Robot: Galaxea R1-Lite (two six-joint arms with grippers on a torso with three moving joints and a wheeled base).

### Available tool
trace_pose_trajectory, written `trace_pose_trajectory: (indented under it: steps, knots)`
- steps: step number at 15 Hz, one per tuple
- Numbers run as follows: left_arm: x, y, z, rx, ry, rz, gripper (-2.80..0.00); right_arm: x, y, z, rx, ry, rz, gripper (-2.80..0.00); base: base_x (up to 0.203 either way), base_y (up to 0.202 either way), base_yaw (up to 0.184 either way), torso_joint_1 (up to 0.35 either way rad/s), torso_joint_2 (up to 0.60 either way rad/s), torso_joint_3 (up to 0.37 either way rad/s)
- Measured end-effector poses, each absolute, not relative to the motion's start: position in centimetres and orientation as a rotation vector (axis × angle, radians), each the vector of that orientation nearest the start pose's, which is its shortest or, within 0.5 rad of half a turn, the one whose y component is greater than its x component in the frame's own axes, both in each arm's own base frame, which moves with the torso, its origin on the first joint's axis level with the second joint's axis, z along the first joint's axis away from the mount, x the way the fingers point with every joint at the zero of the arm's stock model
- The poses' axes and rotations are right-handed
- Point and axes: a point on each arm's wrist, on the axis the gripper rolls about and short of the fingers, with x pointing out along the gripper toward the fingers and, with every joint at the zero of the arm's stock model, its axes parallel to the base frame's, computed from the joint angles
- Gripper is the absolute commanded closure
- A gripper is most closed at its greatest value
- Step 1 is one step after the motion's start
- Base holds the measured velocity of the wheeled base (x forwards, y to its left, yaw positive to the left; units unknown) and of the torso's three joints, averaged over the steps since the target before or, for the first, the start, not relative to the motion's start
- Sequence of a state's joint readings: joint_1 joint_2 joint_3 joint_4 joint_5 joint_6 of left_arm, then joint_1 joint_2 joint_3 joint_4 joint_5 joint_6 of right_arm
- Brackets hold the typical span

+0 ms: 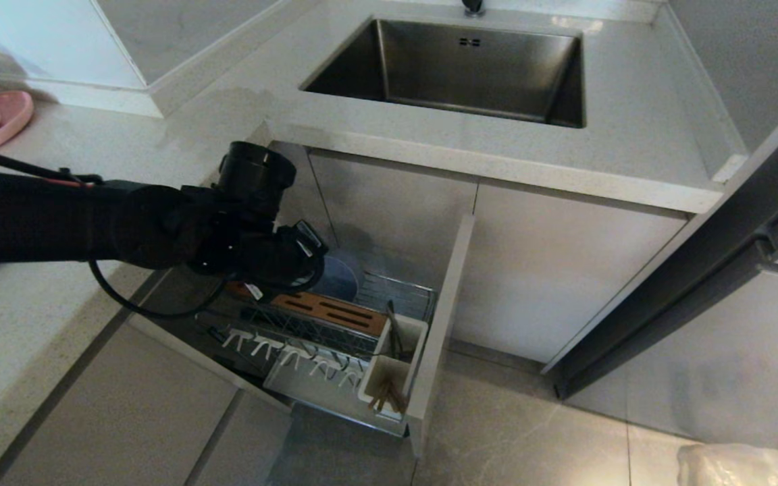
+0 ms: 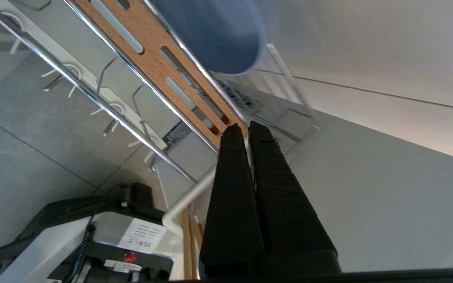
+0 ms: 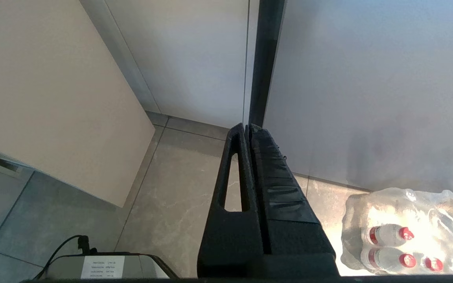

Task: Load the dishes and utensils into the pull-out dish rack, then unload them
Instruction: Take the bowl out of the cupboard

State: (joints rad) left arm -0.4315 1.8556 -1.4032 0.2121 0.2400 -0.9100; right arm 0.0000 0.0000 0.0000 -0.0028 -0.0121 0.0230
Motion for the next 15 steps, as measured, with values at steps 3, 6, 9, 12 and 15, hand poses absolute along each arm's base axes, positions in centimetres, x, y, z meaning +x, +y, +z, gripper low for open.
trace_pose_trajectory:
  steps: [3,6,9,12,15]
  knots:
    - [34.3,-15.0,19.5,-0.642,0.652,0.114,0.00,-2.3,0.0,7.6,0.023,-0.003,-0.012,0.00,0.000,0.000,0.000,0.000,0.00,0.000]
    - [35.4,-14.8,18.2,-0.614,0.667,0.132,0.00,-2.3,0.0,7.6,0.023,-0.003,-0.012,0.00,0.000,0.000,0.000,0.000,0.00,0.000]
    - [36.0,-14.8,17.7,-0.601,0.674,0.137,0.00,-2.3,0.0,7.6,0.023,-0.003,-0.012,0.00,0.000,0.000,0.000,0.000,0.00,0.000]
    - [36.4,-14.8,17.8,-0.600,0.652,0.127,-2.80,-2.3,0.0,7.6,0.023,-0.003,-0.012,0.00,0.000,0.000,0.000,0.000,0.00,0.000]
    - [37.4,-14.8,18.5,-0.611,0.610,0.114,-2.80,-2.3,0.0,7.6,0.023,-0.003,-0.012,0.00,0.000,0.000,0.000,0.000,0.00,0.000]
